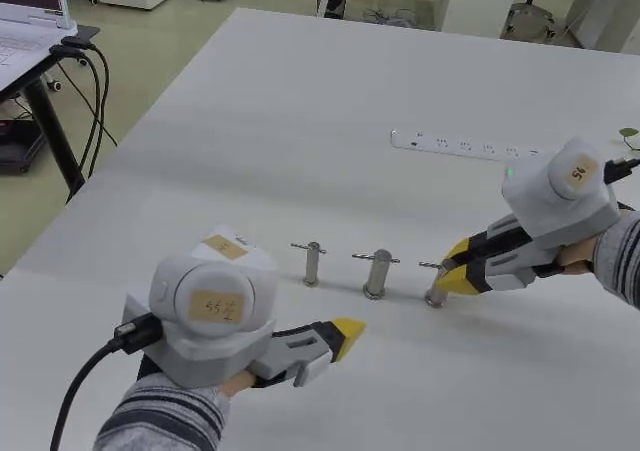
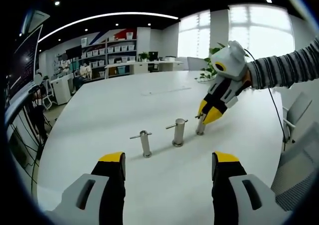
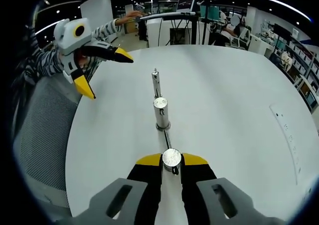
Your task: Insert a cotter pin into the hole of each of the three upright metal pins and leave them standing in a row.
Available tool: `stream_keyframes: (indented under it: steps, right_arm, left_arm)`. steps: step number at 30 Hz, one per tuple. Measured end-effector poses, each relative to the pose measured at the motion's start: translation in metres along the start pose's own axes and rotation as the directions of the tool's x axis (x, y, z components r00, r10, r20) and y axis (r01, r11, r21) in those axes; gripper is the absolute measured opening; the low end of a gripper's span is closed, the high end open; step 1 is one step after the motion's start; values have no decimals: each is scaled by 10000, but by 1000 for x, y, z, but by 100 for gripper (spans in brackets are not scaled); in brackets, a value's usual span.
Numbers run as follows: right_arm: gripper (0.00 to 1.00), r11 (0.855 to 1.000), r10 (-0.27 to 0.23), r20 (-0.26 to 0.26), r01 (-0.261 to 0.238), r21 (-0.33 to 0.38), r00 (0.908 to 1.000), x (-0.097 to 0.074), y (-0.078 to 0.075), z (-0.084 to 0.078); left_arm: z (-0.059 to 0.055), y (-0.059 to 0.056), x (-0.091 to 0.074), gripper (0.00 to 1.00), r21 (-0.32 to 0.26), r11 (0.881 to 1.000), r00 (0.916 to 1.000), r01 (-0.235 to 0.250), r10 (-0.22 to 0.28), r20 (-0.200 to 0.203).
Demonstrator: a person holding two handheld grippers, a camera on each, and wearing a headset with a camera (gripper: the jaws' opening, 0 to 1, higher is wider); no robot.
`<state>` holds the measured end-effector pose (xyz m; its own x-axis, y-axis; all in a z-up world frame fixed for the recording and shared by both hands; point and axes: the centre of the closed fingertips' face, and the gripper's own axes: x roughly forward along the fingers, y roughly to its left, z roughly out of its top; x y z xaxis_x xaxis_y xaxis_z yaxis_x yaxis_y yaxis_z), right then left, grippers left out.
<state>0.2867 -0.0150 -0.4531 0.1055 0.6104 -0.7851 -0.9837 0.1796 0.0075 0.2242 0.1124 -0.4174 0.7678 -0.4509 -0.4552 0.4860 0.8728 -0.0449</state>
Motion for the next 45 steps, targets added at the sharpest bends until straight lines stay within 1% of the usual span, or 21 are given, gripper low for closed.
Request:
stream_keyframes:
  steps: [8, 10, 13, 17, 19, 20, 22, 23, 24, 25, 27, 28, 29, 32, 33, 34, 35, 36, 39, 41, 45]
  right_arm:
    - [9, 10000, -56, -23, 56, -35, 10000, 1, -3, -2]
    - [11, 9997, -235, -16, 234, -98, 9997, 0, -3, -2]
    - [23, 9977, -647, -28, 646, -184, 9979, -4, -4, -5]
    - [30, 9918, -1264, 509, 1252, 263, 9907, -16, -2, -1]
    - [35, 9836, -1707, 861, 1645, 743, 9816, -22, 1, 1]
    - [36, 9771, -1951, 1122, 1832, 1083, 9743, -27, 4, 4]
    - [37, 9707, -2136, 1354, 1946, 1407, 9675, -30, 8, 5]
    - [39, 9645, -2301, 1582, 2033, 1686, 9602, -34, 12, 7]
    - [39, 9538, -2577, 1747, 2213, 2032, 9503, -38, 14, 7]
    - [40, 9484, -2724, 1865, 2308, 2174, 9439, -40, 15, 8]
    - [41, 9239, -3262, 2058, 2651, 2761, 9226, -47, 18, 8]
    - [42, 9154, -3381, 2148, 2672, 3011, 9163, -50, 19, 9]
    - [44, 8961, -3653, 2235, 2764, 3471, 9037, -53, 20, 8]
    - [50, 8664, -4228, 2466, 3091, 3923, 8720, -59, 21, 7]
    - [50, 8623, -4254, 2482, 3067, 4029, 8703, -60, 24, 7]
    - [50, 8496, -4373, 2399, 3107, 4262, 8667, -61, 27, 5]
    - [50, 8397, -4533, 2457, 3180, 4403, 8568, -62, 29, 5]
    - [51, 8385, -4565, 2569, 3153, 4445, 8518, -63, 32, 7]
    - [54, 8130, -4866, 2633, 3215, 4854, 8330, -65, 38, 7]
    - [58, 7949, -5070, 2775, 3182, 5166, 8160, -67, 42, 9]
    - [62, 7855, -5130, 2692, 3193, 5301, 8151, -61, 49, 5]
  left_arm:
    - [0, 0, 0, 70, -67, 10000, 10000, -15, 14, -12]
    - [0, 1, 0, 70, -72, 10000, 10000, -20, 20, -4]
    - [-1, 1, 1, 70, -84, 10000, 10000, -29, 29, -33]
    - [-3, 1, 1, 70, -85, 9999, 9999, -83, 82, -133]
    - [-3, 3, 1, 70, -143, 9998, 9998, -151, 150, -115]
    - [-3, 4, 1, 70, -172, 9997, 9998, -189, 187, -122]
    - [-3, 6, 1, 70, -188, 9995, 9996, -257, 255, -132]
    - [-3, 6, 1, 70, -179, 9994, 9995, -290, 288, -128]
    - [-3, 7, 1, 70, -187, 9994, 9995, -303, 301, -115]
    - [-3, 7, 1, 70, -199, 9993, 9995, -306, 304, -102]
    - [-3, 8, 1, 70, -194, 9992, 9993, -355, 354, -97]
    - [-3, 8, 1, 70, -182, 9992, 9993, -360, 358, -105]
    - [-3, 8, 0, 70, -187, 9991, 9992, -380, 378, -103]
    - [-2, 9, 0, 71, -223, 9990, 9992, -398, 397, -59]
    - [-1, 10, -1, 72, -263, 9988, 9992, -404, 404, -7]
    - [3, 10, -2, 73, -364, 9985, 9991, -402, 408, 153]
    - [3, 11, -2, 73, -383, 9984, 9989, -421, 429, 194]
    - [3, 12, -2, 73, -368, 9983, 9988, -452, 458, 176]
    - [2, 14, -3, 75, -356, 9981, 9986, -499, 504, 131]
    - [2, 16, -5, 76, -338, 9981, 9986, -522, 526, 106]
    - [3, 19, -7, 79, -342, 9978, 9981, -576, 583, 177]
